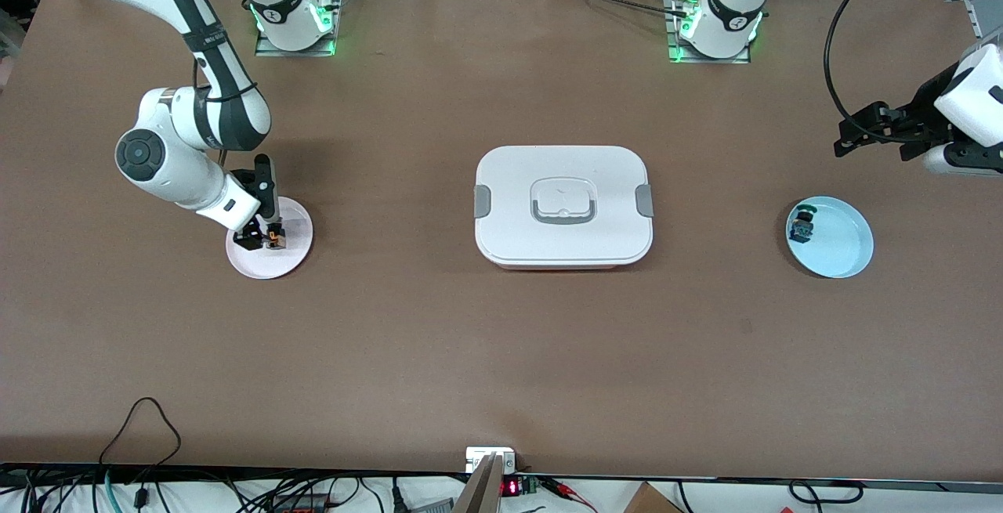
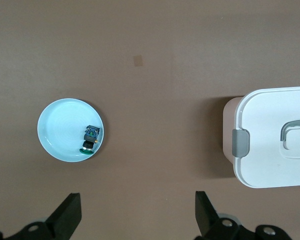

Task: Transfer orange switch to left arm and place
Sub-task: 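Lower the right gripper onto the orange switch in the white dish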

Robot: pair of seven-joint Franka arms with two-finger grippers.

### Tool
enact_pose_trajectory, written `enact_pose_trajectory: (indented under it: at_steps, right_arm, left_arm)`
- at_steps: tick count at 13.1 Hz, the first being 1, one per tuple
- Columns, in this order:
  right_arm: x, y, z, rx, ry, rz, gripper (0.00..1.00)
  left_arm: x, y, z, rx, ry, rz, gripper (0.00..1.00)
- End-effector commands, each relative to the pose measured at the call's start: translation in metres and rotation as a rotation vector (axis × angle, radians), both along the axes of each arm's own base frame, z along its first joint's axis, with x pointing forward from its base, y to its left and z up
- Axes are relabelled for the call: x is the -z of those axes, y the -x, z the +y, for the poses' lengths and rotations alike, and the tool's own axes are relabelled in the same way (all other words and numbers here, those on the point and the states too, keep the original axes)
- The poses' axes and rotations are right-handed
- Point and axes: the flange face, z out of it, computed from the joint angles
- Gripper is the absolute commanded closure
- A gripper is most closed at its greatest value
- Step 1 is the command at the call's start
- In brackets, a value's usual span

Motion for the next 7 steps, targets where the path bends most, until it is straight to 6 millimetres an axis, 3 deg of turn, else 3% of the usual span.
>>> enact_pose_trajectory:
  at_steps: [1,7]
  right_arm:
    - [0.017,-0.008,0.001,-0.035,0.000,-0.026,0.00]
    - [0.031,-0.012,0.000,-0.034,0.000,-0.043,0.00]
  left_arm:
    - [-0.005,-0.004,0.002,-0.009,-0.019,0.006,0.00]
    - [-0.005,-0.004,0.006,-0.015,-0.018,0.006,0.00]
